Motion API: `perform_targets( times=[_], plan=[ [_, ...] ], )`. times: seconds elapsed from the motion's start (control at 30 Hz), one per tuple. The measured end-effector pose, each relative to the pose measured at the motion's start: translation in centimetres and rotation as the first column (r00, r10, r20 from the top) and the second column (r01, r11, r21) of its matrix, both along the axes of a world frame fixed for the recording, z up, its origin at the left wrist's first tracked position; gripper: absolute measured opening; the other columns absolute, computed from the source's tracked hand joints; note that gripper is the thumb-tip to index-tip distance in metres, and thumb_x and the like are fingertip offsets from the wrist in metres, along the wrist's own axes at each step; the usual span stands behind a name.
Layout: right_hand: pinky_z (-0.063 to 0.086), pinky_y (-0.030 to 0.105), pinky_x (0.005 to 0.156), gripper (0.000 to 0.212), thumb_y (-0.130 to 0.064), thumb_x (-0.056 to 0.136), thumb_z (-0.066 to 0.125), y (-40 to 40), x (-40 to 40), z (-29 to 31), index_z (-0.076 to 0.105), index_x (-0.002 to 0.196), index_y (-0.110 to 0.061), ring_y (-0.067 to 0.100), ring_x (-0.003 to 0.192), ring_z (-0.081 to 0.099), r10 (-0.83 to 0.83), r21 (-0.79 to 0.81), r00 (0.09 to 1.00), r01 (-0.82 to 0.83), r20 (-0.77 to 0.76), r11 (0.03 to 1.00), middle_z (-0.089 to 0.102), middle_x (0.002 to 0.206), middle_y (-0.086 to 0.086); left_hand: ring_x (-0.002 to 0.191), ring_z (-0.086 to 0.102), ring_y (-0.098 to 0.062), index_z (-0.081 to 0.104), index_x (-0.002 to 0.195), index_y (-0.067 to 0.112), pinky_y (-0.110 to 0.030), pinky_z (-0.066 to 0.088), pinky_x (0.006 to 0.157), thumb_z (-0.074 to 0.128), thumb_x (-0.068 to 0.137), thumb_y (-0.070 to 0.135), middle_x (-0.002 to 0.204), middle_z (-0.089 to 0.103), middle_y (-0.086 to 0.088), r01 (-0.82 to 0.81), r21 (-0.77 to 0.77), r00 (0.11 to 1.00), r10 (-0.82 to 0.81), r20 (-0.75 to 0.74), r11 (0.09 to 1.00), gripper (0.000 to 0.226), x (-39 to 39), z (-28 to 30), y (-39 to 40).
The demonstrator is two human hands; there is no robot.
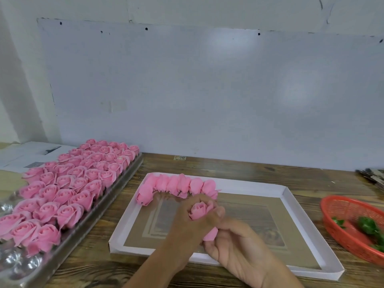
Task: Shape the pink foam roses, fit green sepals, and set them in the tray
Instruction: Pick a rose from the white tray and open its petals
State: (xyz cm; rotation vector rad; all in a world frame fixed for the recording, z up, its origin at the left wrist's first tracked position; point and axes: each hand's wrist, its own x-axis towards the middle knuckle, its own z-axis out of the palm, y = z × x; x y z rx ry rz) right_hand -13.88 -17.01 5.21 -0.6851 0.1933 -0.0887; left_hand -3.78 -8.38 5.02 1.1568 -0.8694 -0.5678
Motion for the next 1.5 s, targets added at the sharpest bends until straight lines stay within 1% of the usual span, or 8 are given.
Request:
perform_targets(
  times=[0.2, 0.33, 0.5, 0.67, 0.93, 1.07, 1.23, 1.5],
  plan=[
    [0.060, 0.029, 0.064, 0.048, -0.015, 0.070, 0.081, 0.3, 0.2, 0.0, 0.071, 0.115, -0.001, 0.028, 0.082, 0.063, 0.079, -0.032, 0.994, -0.082, -0.072, 0.996, 0.061, 0.112, 0.021, 0.065, 0.061, -0.002, 0.071, 0.069, 0.033, -0.013, 0.047, 0.061, 0.073, 0.070, 0.042, 0.067, 0.068, 0.007, -0.156, -0.056, 0.968, 0.164, 0.190, 0.986, 0.009, 0.2, 0.3, 0.1],
    [0.059, 0.032, 0.064, 0.046, -0.041, 0.083, 0.071, 0.9, 0.5, -0.2, 0.071, 0.110, -0.004, 0.027, 0.070, 0.069, -0.080, -0.358, 0.971, -0.005, -0.224, 0.934, 0.062, 0.090, 0.014, 0.053, 0.049, 0.001, 0.060, 0.052, 0.027, -0.012, 0.041, 0.053, 0.071, 0.089, 0.016, 0.052, 0.054, 0.014, -0.295, -0.001, 0.948, 0.293, 0.123, 0.955, 0.040, 0.6, -0.4, -0.3],
    [0.054, 0.024, 0.064, 0.035, -0.021, 0.078, 0.081, 1.8, 0.9, -1.5, 0.063, 0.106, -0.032, 0.009, 0.069, 0.064, -0.467, -0.842, 0.884, 0.276, 0.033, 0.463, 0.066, 0.101, -0.004, 0.044, 0.049, -0.003, 0.060, 0.050, 0.030, -0.019, 0.045, 0.047, 0.063, 0.096, 0.023, 0.045, 0.050, 0.009, -0.410, 0.132, 0.897, 0.425, -0.121, 0.903, 0.046, 0.9, -0.7, -0.8],
    [0.055, 0.026, 0.062, 0.034, -0.010, 0.072, 0.075, 2.2, 1.0, -2.4, 0.070, 0.095, -0.036, 0.016, 0.075, 0.064, -0.468, -0.856, 0.819, 0.470, 0.333, 0.214, 0.067, 0.093, -0.001, 0.058, 0.061, -0.010, 0.063, 0.058, 0.024, -0.026, 0.051, 0.051, 0.052, 0.101, 0.024, 0.060, 0.059, -0.004, -0.305, 0.208, 0.900, 0.352, -0.255, 0.930, 0.044, 0.3, -1.3, -0.7],
    [0.054, 0.060, 0.070, 0.030, 0.003, 0.079, 0.075, 1.0, 0.7, -1.8, 0.077, 0.090, -0.025, 0.041, 0.075, 0.064, -0.559, -0.810, 0.770, 0.520, 0.307, 0.271, 0.073, 0.089, 0.007, 0.076, 0.064, 0.005, 0.061, 0.089, 0.028, -0.012, 0.052, 0.072, 0.034, 0.105, 0.034, 0.086, 0.067, 0.017, -0.325, 0.251, 0.938, 0.278, 0.206, 0.912, 0.032, 0.0, -2.0, -0.3],
    [0.056, 0.057, 0.068, 0.032, 0.004, 0.080, 0.074, 1.1, 0.5, -1.8, 0.078, 0.095, -0.025, 0.028, 0.076, 0.067, -0.536, -0.838, 0.777, 0.502, 0.330, 0.212, 0.073, 0.096, 0.000, 0.078, 0.066, -0.002, 0.061, 0.092, 0.026, -0.035, 0.059, 0.077, 0.035, 0.106, 0.034, 0.086, 0.068, 0.014, -0.304, 0.255, 0.945, 0.257, 0.203, 0.918, 0.031, 0.0, -1.9, -0.3],
    [0.061, 0.049, 0.072, 0.034, 0.002, 0.090, 0.063, 0.6, 0.3, -1.2, 0.078, 0.095, -0.029, 0.033, 0.076, 0.067, -0.532, -0.765, 0.820, 0.478, 0.212, 0.431, 0.076, 0.090, 0.010, 0.078, 0.062, 0.003, 0.060, 0.083, 0.034, -0.009, 0.045, 0.066, 0.043, 0.104, 0.030, 0.085, 0.066, 0.021, -0.373, 0.202, 0.886, 0.284, 0.366, 0.906, 0.027, 0.1, -1.6, 0.1],
    [0.057, 0.032, 0.073, 0.040, 0.009, 0.086, 0.062, -0.2, -0.2, -0.6, 0.071, 0.110, -0.022, 0.021, 0.075, 0.064, -0.398, -0.749, 0.909, 0.347, 0.122, 0.564, 0.071, 0.090, 0.019, 0.045, 0.045, -0.009, 0.065, 0.085, 0.026, -0.020, 0.034, 0.040, 0.044, 0.104, 0.030, 0.056, 0.054, 0.001, -0.138, 0.350, 0.980, 0.179, -0.089, 0.926, 0.029, 0.8, -1.3, 0.3]
  ],
)
